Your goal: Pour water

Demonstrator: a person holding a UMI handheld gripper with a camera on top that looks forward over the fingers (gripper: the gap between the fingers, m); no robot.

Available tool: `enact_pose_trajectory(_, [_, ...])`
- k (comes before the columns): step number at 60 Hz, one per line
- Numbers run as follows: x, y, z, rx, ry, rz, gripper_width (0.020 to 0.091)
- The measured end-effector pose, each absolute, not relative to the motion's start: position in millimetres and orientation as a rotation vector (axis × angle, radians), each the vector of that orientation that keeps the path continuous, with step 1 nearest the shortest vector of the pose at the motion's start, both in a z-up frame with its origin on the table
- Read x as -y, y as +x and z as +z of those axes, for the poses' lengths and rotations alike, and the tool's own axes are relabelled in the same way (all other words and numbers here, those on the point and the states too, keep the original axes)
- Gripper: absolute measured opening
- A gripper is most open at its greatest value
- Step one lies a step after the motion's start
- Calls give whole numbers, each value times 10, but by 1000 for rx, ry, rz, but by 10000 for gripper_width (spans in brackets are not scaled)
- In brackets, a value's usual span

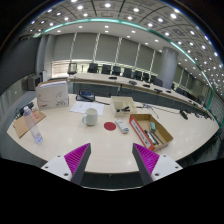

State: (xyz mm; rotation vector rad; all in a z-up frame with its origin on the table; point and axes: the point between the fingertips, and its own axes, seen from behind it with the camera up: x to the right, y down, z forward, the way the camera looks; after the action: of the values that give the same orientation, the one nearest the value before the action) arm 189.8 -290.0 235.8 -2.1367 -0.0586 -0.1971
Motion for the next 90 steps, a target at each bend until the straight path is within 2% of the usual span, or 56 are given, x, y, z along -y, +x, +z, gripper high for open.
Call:
enact_pose_trajectory(15, [2908,1444,2315,58,-2142,-198,862])
enact_pose_trajectory(41, [2820,-957,1423,121,-2167,-44,860])
enact_pose_trajectory(55, [2343,-1861,1190,194,-2076,36,861])
enact_pose_trajectory(69, [1670,-2291,1027,137,-1981,56,853])
enact_pose_trajectory(72, [1542,-2349,971,122,-1972,64,813])
enact_pose_trajectory(82, [1307,-2402,810,72,-1960,72,518])
enact_pose_trajectory(84, [1287,-2390,825,71,-1947,65,516])
enact_pose_trajectory(90, [1277,-2395,818,75,-1942,66,432])
